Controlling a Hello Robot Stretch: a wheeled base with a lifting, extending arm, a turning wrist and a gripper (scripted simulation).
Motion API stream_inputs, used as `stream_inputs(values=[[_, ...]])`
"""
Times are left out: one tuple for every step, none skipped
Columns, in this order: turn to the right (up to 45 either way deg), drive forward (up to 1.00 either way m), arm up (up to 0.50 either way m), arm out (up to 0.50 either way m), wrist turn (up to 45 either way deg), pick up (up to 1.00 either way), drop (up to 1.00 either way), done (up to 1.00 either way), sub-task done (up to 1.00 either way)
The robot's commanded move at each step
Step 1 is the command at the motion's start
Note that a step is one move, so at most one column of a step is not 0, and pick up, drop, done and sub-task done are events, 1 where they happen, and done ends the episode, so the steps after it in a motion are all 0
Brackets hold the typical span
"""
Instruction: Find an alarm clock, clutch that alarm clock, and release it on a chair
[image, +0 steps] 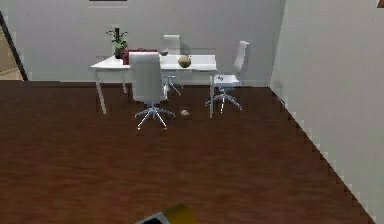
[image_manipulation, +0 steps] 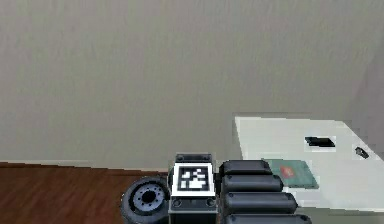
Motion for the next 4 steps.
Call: stream_inputs(values=[[6.0,0.0,0.0,0.0,0.0,0.0,0.0,0.0,0.0],[0.0,1.0,0.0,0.0,0.0,0.0,0.0,0.0,0.0],[3.0,0.0,0.0,0.0,0.0,0.0,0.0,0.0,0.0],[0.0,0.95,0.0,0.0,0.0,0.0,0.0,0.0,0.0]])
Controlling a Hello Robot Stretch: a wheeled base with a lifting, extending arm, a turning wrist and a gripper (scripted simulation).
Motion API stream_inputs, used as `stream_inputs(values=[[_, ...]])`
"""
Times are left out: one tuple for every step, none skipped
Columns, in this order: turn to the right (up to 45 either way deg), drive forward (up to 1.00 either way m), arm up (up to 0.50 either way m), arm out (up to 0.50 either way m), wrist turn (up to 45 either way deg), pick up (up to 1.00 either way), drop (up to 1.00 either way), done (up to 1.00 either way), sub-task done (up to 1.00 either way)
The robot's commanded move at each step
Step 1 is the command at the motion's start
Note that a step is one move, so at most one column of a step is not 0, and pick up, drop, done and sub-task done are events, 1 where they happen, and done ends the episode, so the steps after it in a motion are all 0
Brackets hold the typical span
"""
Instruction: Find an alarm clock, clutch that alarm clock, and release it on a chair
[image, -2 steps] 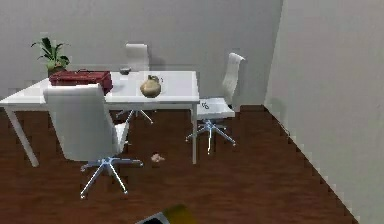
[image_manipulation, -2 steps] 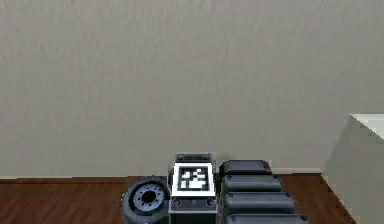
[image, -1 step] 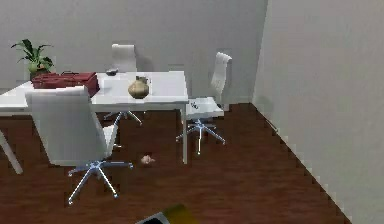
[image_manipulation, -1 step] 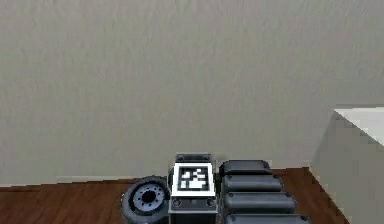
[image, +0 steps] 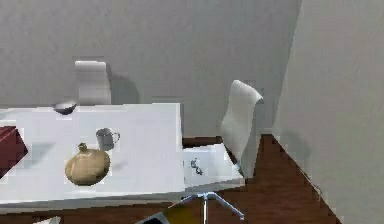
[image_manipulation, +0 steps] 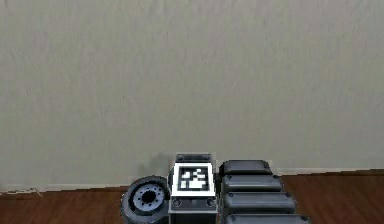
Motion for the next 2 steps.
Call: stream_inputs(values=[[-45.0,0.0,0.0,0.0,0.0,0.0,0.0,0.0,0.0],[-45.0,0.0,0.0,0.0,0.0,0.0,0.0,0.0,0.0]])
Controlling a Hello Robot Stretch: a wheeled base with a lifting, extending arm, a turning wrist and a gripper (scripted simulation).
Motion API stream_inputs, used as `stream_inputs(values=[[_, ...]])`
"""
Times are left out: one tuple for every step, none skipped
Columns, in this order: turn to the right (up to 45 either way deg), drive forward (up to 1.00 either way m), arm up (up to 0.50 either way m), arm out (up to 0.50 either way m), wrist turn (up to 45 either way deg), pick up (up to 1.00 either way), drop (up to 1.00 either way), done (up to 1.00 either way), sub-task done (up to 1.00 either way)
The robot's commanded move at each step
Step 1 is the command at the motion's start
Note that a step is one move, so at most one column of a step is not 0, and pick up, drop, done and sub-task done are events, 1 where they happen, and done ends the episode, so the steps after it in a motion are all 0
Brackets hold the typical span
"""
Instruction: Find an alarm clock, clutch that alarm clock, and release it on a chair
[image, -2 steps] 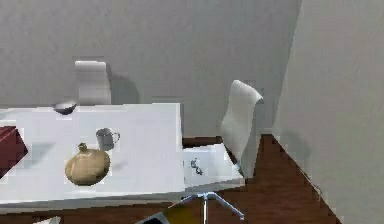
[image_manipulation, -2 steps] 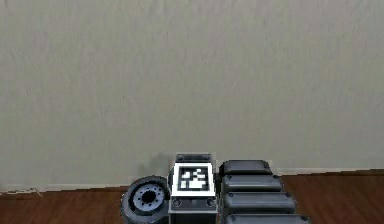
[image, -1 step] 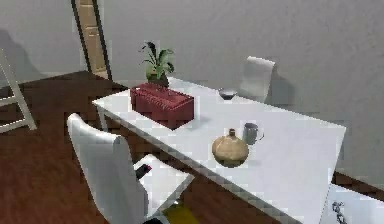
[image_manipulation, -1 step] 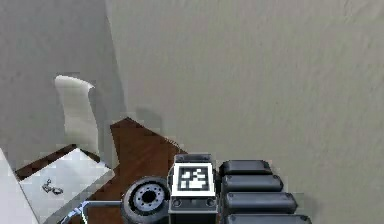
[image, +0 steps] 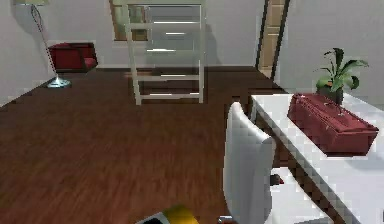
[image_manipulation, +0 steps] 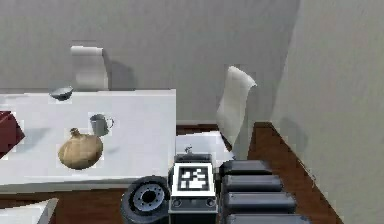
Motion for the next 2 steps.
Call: stream_inputs(values=[[-45.0,0.0,0.0,0.0,0.0,0.0,0.0,0.0,0.0],[-12.0,0.0,0.0,0.0,0.0,0.0,0.0,0.0,0.0]])
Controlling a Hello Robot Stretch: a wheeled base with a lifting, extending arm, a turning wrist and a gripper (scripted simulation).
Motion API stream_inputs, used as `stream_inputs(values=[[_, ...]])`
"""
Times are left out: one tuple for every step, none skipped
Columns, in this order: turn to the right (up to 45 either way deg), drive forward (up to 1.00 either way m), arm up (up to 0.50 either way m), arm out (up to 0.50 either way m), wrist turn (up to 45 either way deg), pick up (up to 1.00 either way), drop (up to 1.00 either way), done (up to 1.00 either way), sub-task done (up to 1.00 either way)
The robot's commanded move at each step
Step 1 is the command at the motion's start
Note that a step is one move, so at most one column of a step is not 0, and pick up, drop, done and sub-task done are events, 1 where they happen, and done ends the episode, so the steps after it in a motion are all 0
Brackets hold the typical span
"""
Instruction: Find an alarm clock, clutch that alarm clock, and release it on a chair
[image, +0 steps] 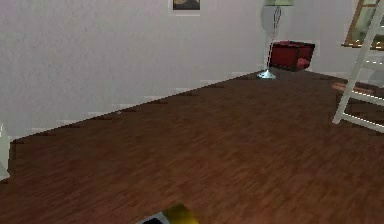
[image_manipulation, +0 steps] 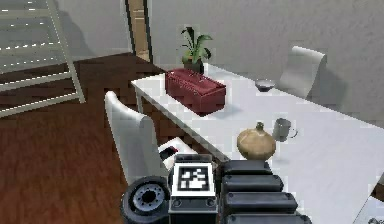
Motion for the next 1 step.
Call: stream_inputs(values=[[0.0,0.0,0.0,0.48,0.0,0.0,0.0,0.0,0.0]])
